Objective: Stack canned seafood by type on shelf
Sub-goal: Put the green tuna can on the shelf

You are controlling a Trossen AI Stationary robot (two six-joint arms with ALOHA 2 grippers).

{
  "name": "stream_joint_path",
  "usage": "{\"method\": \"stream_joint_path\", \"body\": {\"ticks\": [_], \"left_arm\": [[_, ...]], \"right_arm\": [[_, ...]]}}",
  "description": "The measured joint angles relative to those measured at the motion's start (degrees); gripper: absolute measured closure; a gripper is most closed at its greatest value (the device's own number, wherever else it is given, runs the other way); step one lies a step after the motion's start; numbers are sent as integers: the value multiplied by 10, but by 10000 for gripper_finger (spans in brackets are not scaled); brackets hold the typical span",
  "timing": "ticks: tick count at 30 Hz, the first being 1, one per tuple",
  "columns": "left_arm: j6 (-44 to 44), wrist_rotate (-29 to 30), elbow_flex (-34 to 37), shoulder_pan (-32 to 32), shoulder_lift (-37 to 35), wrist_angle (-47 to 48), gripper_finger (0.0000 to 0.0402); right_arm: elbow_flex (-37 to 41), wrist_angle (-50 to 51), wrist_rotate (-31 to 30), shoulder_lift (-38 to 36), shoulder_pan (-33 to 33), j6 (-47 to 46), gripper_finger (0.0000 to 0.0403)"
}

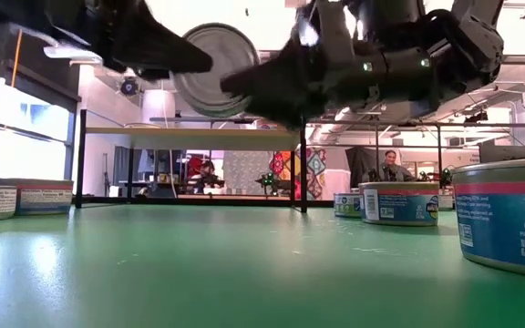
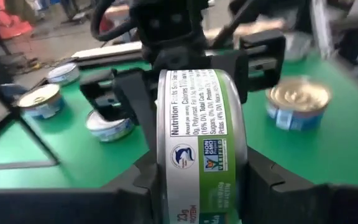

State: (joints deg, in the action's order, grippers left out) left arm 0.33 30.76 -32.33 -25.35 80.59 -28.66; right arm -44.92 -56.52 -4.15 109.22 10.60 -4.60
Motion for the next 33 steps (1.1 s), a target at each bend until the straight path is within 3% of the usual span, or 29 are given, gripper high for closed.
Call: {"method": "stream_joint_path", "body": {"ticks": [3, 7, 10, 17, 21, 25, 33], "left_arm": [[2, 113, -60, -24, -23, 177, 281], [14, 287, -158, -17, -35, 426, 281], [52, 336, -215, 43, -35, 536, 281], [176, 258, -244, 258, -35, 587, 281], [226, 254, -244, 339, -33, 583, 281], [239, 218, -244, 390, -33, 584, 273], [240, 99, -244, 426, -31, 589, 188]], "right_arm": [[0, 131, -32, -45, -8, -34, 154], [0, 294, -93, -103, -5, -65, 146], [0, 325, -144, -128, 9, -64, 145], [0, 320, -170, -133, 36, -44, 143], [0, 323, -171, -133, 45, -47, 143], [0, 323, -172, -133, 49, -53, 143], [0, 323, -172, -133, 49, -57, 142]]}}
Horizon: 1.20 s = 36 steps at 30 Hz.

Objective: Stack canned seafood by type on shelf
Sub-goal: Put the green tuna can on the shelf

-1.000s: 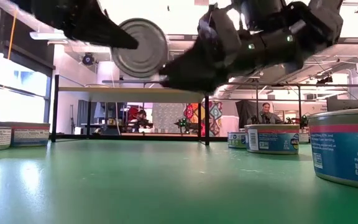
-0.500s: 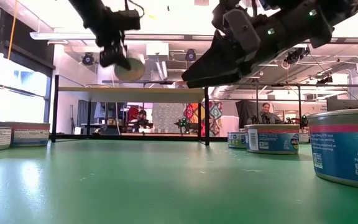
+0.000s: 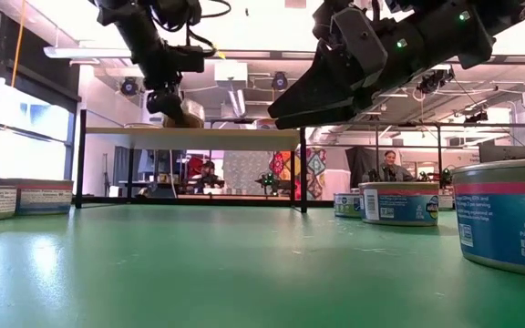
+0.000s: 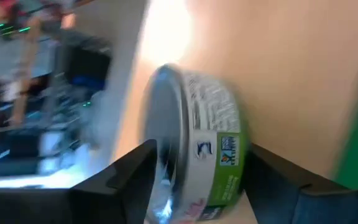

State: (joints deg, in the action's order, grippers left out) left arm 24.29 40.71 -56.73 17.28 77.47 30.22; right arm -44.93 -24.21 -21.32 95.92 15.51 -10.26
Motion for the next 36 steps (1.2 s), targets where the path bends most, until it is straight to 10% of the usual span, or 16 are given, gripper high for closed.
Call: {"method": "stream_joint_path", "body": {"ticks": [15, 28, 36], "left_arm": [[-46, -139, -81, 22, -6, 84, 132], [-82, -356, -88, 189, 22, 49, 293], [-71, -304, -89, 234, 52, 2, 354]], "right_arm": [[0, 0, 0, 0, 0, 2, 142], [0, 0, 0, 0, 0, 0, 142], [0, 0, 0, 1, 0, 0, 142]]}}
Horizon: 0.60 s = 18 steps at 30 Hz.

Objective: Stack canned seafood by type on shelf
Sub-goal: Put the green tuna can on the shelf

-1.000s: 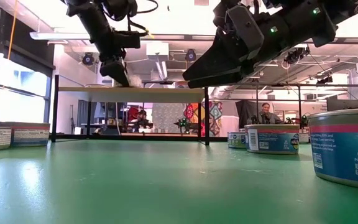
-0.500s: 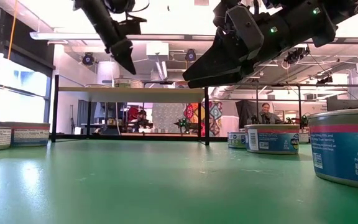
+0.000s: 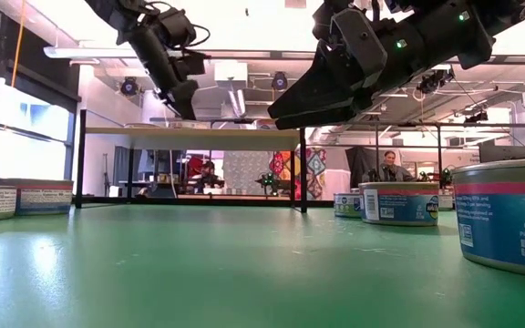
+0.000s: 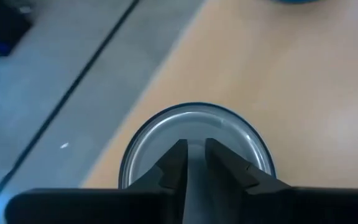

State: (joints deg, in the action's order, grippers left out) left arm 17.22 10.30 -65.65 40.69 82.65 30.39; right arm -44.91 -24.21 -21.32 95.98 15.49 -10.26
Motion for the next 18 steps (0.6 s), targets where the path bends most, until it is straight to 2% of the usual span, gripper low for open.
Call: {"method": "stream_joint_path", "body": {"ticks": [4, 11, 18], "left_arm": [[15, 32, 2, 22, 1, -20, 362], [30, 34, 2, 48, 2, -36, 362], [31, 38, 2, 47, -6, -48, 362]], "right_arm": [[0, 0, 0, 0, 0, -2, 142], [0, 0, 0, 0, 0, -2, 142], [0, 0, 0, 0, 0, -2, 142]]}}
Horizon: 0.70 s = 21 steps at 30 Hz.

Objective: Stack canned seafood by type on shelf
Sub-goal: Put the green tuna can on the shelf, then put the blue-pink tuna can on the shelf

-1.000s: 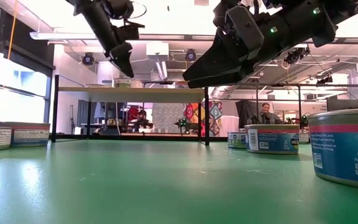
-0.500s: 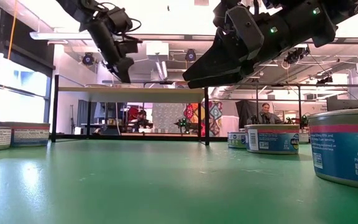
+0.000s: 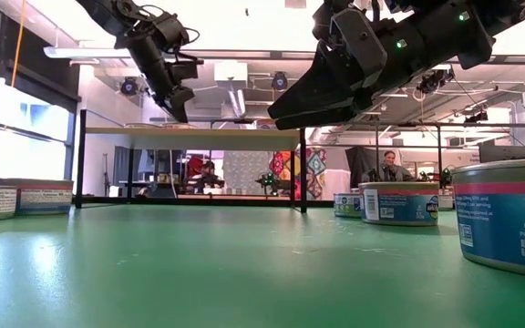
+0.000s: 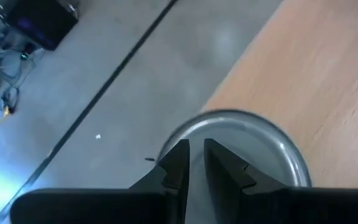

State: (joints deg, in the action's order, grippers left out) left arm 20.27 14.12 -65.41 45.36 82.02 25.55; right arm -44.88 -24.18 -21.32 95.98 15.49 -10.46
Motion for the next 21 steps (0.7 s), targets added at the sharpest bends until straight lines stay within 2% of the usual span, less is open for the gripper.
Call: {"method": "stream_joint_path", "body": {"ticks": [8, 11, 14, 16, 19, 21], "left_arm": [[-7, 2, -11, -14, -84, -1, 362], [-31, -29, -6, -43, -136, 15, 362], [-62, -70, 2, -98, -186, 31, 370], [-70, -74, 6, -153, -214, 42, 382], [-90, -63, 26, -249, -244, 58, 398], [-116, -31, 50, -316, -258, 59, 398]], "right_arm": [[0, 5, 0, 0, 0, 0, 142], [0, 4, 0, 2, 0, 0, 142], [0, 8, 0, 3, 0, 0, 142], [0, 5, 0, 3, 0, 2, 142], [0, 5, 0, 3, 0, 4, 142], [0, 13, 0, 3, 2, 4, 142]]}}
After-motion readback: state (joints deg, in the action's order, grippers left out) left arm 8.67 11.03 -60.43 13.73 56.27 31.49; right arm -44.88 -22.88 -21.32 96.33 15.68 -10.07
